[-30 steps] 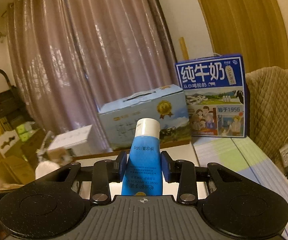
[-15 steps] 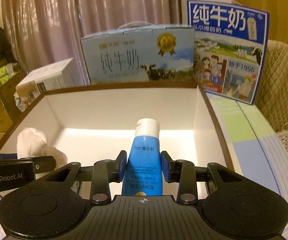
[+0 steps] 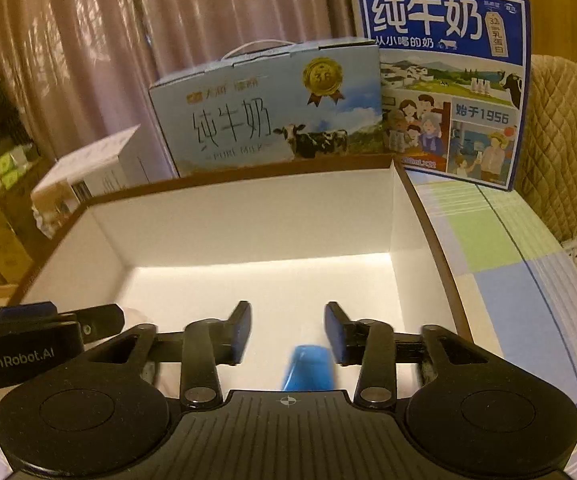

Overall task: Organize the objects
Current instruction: 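Carry the pouch and tube into the box and open both grippers, then withdraw both grippers from the box back toward the remaining items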

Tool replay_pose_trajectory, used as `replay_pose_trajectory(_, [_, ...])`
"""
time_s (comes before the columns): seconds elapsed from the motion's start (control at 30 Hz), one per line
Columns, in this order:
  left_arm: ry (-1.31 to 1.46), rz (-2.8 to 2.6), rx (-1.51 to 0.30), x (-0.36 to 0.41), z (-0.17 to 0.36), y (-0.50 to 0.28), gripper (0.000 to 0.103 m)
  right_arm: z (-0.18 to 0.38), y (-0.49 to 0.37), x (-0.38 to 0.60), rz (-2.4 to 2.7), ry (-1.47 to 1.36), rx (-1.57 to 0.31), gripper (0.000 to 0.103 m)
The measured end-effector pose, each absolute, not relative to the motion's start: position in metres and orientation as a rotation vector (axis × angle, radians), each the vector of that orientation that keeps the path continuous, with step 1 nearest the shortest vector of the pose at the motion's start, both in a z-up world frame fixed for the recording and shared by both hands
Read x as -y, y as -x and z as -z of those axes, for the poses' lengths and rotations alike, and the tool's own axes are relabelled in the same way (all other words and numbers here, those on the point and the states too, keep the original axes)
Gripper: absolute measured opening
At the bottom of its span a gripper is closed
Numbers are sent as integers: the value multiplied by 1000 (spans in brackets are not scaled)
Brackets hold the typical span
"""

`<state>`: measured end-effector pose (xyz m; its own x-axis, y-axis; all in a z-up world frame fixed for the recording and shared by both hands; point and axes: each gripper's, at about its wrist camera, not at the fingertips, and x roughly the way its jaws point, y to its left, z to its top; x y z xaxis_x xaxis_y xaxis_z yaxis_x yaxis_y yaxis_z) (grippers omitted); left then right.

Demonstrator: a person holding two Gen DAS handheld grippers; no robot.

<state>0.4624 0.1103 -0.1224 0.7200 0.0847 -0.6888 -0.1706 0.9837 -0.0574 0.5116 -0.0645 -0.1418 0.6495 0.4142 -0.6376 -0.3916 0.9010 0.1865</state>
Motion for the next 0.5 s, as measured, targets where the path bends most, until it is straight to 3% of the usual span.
replay_pose_trajectory(0.23, [126,-159,-754,-113,120,-461,80,136,-508,64,-469,-25,-732,58])
replay_pose_trajectory(0.5, [108,-185,-731,-109,111,-453,81,124,-502,70,-469,-46,-728,62])
